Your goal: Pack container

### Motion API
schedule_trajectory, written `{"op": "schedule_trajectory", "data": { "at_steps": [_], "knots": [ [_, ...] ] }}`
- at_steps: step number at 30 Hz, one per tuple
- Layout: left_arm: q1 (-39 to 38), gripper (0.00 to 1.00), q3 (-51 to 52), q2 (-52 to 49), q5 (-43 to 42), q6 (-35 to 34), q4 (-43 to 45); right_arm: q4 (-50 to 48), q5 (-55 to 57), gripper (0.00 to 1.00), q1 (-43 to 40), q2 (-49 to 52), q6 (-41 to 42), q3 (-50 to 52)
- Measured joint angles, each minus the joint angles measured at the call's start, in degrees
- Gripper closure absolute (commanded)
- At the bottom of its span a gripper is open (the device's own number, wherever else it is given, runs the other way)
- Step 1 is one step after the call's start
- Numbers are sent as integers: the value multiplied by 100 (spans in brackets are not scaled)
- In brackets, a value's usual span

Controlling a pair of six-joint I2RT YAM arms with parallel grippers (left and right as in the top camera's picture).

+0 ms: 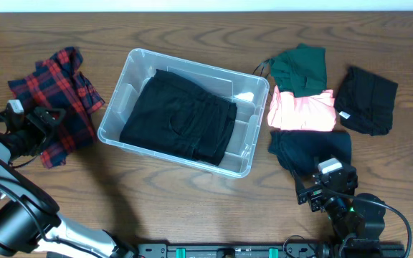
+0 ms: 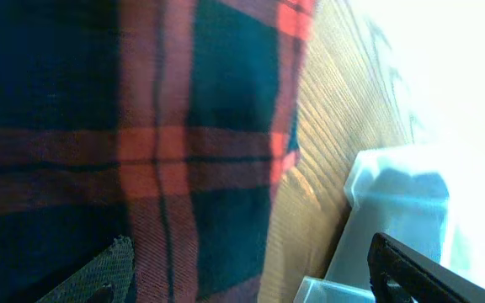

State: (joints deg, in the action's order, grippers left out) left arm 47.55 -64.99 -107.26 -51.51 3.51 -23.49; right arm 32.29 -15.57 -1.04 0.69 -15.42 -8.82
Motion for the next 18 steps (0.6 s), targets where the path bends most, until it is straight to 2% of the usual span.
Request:
{"op": "schedule_trajectory", "data": {
  "at_steps": [3,5,12,18],
  "knots": [
    [42,9,20,197,-98,345,13,0,0,1,0,0,0,0],
    [129,4,39,417,31,404,144,0,0,1,0,0,0,0],
    [603,2,42,852,1567,114,610,0,0,1,0,0,0,0],
    [623,1,42,527,2114,74,1056,0,0,1,0,0,0,0]
  ]
}}
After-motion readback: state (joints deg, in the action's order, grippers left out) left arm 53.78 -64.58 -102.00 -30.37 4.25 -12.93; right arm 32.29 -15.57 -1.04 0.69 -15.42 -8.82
